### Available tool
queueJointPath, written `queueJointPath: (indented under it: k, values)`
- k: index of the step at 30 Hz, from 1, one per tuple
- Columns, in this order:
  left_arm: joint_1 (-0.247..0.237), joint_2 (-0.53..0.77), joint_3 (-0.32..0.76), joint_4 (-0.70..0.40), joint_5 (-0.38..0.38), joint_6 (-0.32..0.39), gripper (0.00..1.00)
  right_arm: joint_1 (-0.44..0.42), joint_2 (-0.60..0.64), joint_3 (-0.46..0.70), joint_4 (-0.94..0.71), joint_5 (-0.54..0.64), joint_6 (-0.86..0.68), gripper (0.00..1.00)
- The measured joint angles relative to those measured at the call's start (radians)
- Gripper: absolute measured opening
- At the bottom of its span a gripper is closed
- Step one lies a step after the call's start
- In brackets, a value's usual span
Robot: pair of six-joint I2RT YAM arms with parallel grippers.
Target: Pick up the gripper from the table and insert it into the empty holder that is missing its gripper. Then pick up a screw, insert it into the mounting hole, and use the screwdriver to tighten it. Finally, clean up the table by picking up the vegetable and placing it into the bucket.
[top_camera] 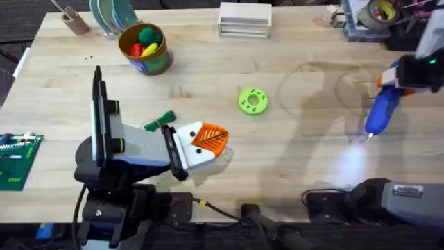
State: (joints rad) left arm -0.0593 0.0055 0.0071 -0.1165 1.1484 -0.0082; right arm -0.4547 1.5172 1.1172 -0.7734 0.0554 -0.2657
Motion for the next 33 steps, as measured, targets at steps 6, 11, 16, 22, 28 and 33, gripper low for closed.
queueJointPath:
  k: [6, 11, 16, 22, 28, 33]
  values:
    - [0.0, 0.0, 0.0, 0.0, 0.0, 0.0, 0.017, 0.009, -0.172, 0.0, 0.004, -0.045, 0.0, 0.03]
    - [0.0, 0.0, 0.0, 0.0, 0.0, 0.0, 0.017, 0.056, -0.286, 0.0, 0.045, -0.159, 0.0, 0.03]
    - [0.0, 0.0, 0.0, 0.0, 0.0, 0.0, 0.017, 0.135, -0.366, 0.0, 0.111, -0.245, 0.0, 0.03]
    - [0.0, 0.0, 0.0, 0.0, 0.0, 0.0, 0.017, 0.276, -0.487, 0.0, 0.168, -0.282, 0.006, 0.029]
    - [0.0, 0.0, 0.0, 0.0, 0.0, 0.0, 0.017, 0.387, -0.645, -0.075, 0.29, -0.3, 0.116, 0.029]
    - [0.0, 0.0, 0.0, 0.0, 0.0, 0.0, 0.017, 0.537, -0.789, -0.254, 0.571, -0.345, 0.239, 0.029]
